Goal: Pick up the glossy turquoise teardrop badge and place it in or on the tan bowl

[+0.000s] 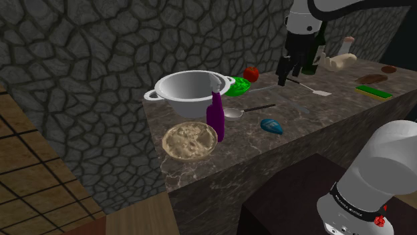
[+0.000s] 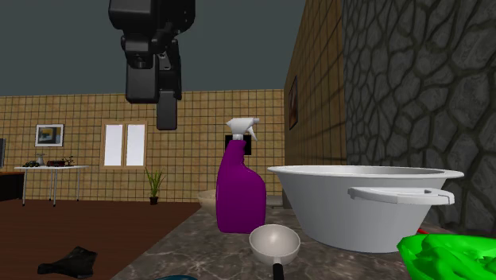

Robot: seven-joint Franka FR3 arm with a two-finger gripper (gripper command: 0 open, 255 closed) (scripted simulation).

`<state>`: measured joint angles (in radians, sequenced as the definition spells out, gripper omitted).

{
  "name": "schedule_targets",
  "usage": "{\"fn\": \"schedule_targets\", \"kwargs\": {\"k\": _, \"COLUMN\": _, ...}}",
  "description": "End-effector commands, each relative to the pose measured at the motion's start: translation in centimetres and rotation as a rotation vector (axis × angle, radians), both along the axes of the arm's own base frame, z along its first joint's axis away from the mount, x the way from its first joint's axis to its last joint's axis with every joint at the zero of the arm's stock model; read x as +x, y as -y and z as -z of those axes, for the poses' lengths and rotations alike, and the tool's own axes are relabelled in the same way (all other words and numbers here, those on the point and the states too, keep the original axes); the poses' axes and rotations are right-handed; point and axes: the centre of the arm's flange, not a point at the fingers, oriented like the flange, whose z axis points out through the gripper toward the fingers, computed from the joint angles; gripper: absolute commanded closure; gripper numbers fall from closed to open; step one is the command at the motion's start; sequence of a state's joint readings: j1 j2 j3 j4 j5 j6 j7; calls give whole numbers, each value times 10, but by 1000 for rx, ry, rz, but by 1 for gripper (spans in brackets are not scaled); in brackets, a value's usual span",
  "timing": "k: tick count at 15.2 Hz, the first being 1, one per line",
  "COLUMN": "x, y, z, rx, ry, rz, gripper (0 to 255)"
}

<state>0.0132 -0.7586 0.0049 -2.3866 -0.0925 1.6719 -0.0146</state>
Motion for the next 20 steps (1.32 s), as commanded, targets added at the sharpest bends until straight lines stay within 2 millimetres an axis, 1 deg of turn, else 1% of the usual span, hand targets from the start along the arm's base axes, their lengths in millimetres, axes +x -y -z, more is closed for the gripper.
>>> {"fn": "schedule_targets", "kwargs": {"k": 1, "x": 0, "y": 0, "z": 0, "rx": 0, "ry": 0, "rz": 0, "gripper": 0}}
{"fn": "schedule_targets", "kwargs": {"k": 12, "x": -10, "y": -19, "z": 140, "rx": 85, "ry": -46, "rz": -112, "gripper": 0}}
{"fn": "schedule_targets", "kwargs": {"k": 13, "x": -11, "y": -21, "z": 148, "rx": 90, "ry": -49, "rz": -119, "gripper": 0}}
{"fn": "schedule_targets", "kwargs": {"k": 20, "x": -11, "y": -21, "z": 185, "rx": 90, "ry": -49, "rz": -119, "gripper": 0}}
